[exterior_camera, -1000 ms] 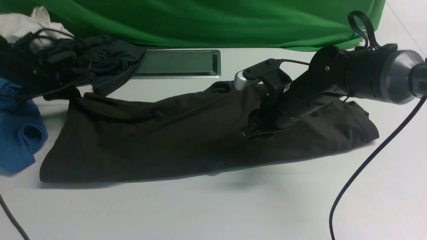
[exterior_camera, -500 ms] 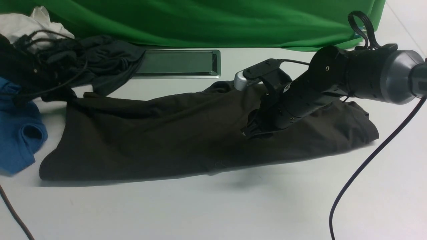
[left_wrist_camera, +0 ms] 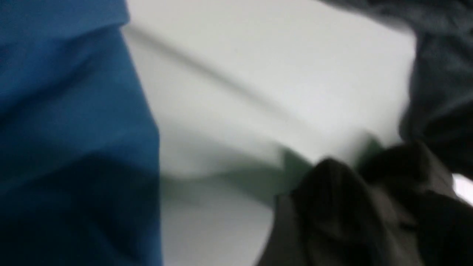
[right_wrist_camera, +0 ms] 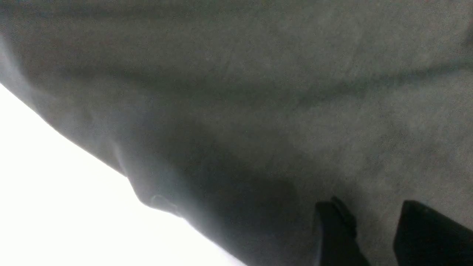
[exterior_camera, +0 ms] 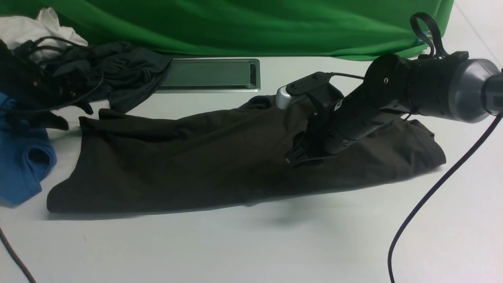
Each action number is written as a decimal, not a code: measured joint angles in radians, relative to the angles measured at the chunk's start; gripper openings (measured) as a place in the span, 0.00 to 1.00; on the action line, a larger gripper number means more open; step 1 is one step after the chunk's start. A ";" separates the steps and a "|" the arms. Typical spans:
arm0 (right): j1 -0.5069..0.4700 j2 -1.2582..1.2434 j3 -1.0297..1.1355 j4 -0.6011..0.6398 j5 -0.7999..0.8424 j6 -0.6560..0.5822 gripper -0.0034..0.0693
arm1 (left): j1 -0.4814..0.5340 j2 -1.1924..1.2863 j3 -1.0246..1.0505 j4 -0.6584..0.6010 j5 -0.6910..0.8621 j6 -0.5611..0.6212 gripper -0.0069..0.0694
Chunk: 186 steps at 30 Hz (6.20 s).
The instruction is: Fold a long-sleeved shirt on a white desktop.
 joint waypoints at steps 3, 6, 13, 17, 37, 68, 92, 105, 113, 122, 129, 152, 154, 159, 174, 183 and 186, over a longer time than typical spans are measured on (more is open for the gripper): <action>0.000 -0.035 0.000 0.000 0.004 0.015 0.38 | 0.027 -0.062 0.000 0.004 0.092 0.000 0.92; 0.000 -0.068 0.000 -0.008 0.012 0.034 0.38 | 0.046 -0.124 0.019 0.007 0.145 0.000 0.95; 0.000 -0.188 0.090 -0.033 -0.067 0.064 0.45 | 0.036 -0.406 0.380 0.020 0.104 -0.042 0.97; 0.000 -0.207 0.149 -0.037 -0.109 0.064 0.54 | 0.027 -0.509 0.581 0.022 0.031 -0.056 0.97; 0.000 -0.210 0.201 -0.040 -0.149 0.042 0.64 | 0.028 -0.400 0.834 -0.404 -0.377 0.068 0.97; -0.051 -0.490 0.201 -0.042 -0.048 0.073 0.08 | 0.225 -0.659 0.819 -0.717 -0.280 0.509 0.24; -0.059 -0.849 0.201 -0.061 0.067 0.095 0.13 | -1.093 0.166 -0.127 -0.744 -0.467 0.564 0.31; -0.059 -0.857 0.201 -0.095 0.039 0.117 0.19 | -1.024 0.068 -0.182 -0.470 -0.312 0.471 0.97; -0.059 -0.856 0.203 -0.144 -0.004 0.128 0.27 | -0.784 -0.083 -0.186 0.095 0.075 -0.013 1.00; -0.113 -0.625 0.335 -0.186 -0.136 0.266 0.44 | -0.678 -0.056 0.097 -0.133 -0.037 0.027 1.00; -0.208 -0.285 0.349 -0.185 -0.163 0.281 0.45 | -0.679 0.026 0.155 -0.395 -0.124 0.219 0.99; -0.060 -0.181 0.260 -0.160 -0.088 0.261 0.45 | -0.414 -0.121 0.249 -0.089 0.018 0.394 0.19; -0.060 -0.195 0.242 -0.161 -0.064 0.253 0.45 | -0.386 -0.139 0.266 -0.063 0.023 0.402 0.19; -0.060 -0.220 0.114 -0.160 0.012 0.248 0.45 | -0.309 -0.154 0.333 -0.023 -0.001 0.389 0.19; -0.059 -0.062 0.135 -0.103 0.073 0.215 0.45 | -0.308 -0.252 0.346 0.028 -0.018 0.306 0.80; -0.059 -0.119 0.309 -0.059 0.057 0.193 0.45 | -0.308 -0.496 0.346 0.037 -0.046 0.306 1.00; -0.059 -0.146 0.318 -0.069 0.050 0.191 0.45 | -0.308 -0.536 0.346 -0.013 -0.074 0.320 1.00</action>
